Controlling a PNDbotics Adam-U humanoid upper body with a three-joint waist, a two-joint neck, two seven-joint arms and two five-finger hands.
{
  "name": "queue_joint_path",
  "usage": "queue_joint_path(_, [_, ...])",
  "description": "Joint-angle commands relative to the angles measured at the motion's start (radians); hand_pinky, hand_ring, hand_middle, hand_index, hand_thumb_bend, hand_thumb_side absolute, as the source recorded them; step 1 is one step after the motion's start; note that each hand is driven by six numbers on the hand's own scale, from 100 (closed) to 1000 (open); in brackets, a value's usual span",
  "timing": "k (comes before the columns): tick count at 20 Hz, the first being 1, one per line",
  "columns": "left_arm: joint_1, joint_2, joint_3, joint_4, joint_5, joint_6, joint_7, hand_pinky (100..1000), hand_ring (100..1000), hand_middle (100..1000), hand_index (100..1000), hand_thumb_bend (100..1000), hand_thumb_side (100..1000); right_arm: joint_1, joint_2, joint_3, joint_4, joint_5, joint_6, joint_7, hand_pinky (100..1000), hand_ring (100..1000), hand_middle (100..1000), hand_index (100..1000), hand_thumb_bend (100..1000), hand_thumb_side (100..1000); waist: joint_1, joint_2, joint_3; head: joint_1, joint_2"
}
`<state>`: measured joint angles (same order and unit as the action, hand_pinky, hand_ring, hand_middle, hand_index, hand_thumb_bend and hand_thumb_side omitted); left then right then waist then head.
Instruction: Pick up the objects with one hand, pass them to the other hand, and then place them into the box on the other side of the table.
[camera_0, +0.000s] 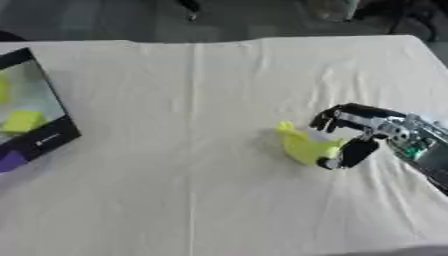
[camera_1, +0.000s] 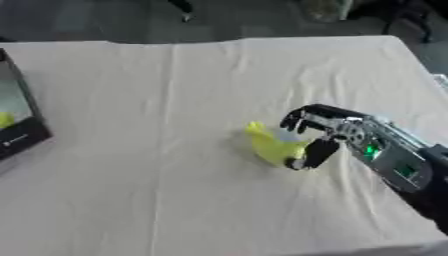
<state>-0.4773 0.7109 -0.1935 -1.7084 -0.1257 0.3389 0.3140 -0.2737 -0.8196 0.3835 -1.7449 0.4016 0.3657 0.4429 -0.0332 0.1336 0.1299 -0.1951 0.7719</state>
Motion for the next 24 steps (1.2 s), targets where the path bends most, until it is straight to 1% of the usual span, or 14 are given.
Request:
queue_joint_path(1, [-0.010,0.018,0.017,-0.008,-0.007,-0.002,0.004,840,622,591,693,462,438,-0.015,-0.001,-0.001,0.016,0.020,0.004,-0.013,861,762,722,808,442,114,0.006,0.000,0.001,-0.003,-0.002])
queue_joint_path(4, [-0.008,0.018,0.019,-0.008,-0.007,-0.001,0.006,840,622,591,693,461,438,-0.013,0.002,0.000,0.017,0.014,0.007,-0.027,851,723,632,742,423,100,0.007,0.000,0.001,-0.003,-0.002])
queue_joint_path(7, [-0.006,0.016,0.020,-0.005,-0.007,0.000,0.009,841,622,591,692,460,439,-0.010,0.002,0.000,0.010,-0.010,0.012,-0.039,838,676,571,690,402,100,0.006,0.000,0.001,-0.003,-0.002])
queue_joint_path(8, [-0.005,0.015,0.020,-0.004,-0.007,0.000,0.009,841,622,590,692,460,440,-0.009,0.003,0.000,0.008,-0.019,0.015,-0.042,818,637,529,663,388,100,0.006,0.000,0.001,-0.002,-0.002])
queue_joint_path(13, [-0.004,0.015,0.019,-0.004,-0.009,-0.001,0.009,843,623,591,691,459,439,-0.007,0.001,-0.008,-0.006,-0.066,0.048,-0.071,766,556,417,575,376,100,0.006,0.001,0.001,0.002,-0.002])
queue_joint_path(17, [-0.002,0.016,0.018,-0.003,-0.012,-0.002,0.007,843,623,590,691,458,439,-0.003,-0.022,-0.034,-0.062,-0.103,0.073,-0.105,746,537,401,558,371,100,0.004,-0.001,-0.001,0.007,-0.002])
queue_joint_path(21, [-0.003,0.022,0.020,-0.006,-0.013,-0.002,0.008,844,623,589,691,459,436,0.000,-0.056,-0.087,-0.149,-0.130,0.098,-0.123,716,517,389,538,364,100,0.005,-0.003,-0.004,0.014,-0.002])
queue_joint_path(24, [-0.003,0.025,0.021,-0.010,-0.012,-0.003,0.008,844,624,590,691,458,435,-0.012,-0.061,-0.132,-0.207,-0.159,0.124,-0.160,691,504,387,530,366,100,0.007,-0.005,-0.006,0.019,-0.002])
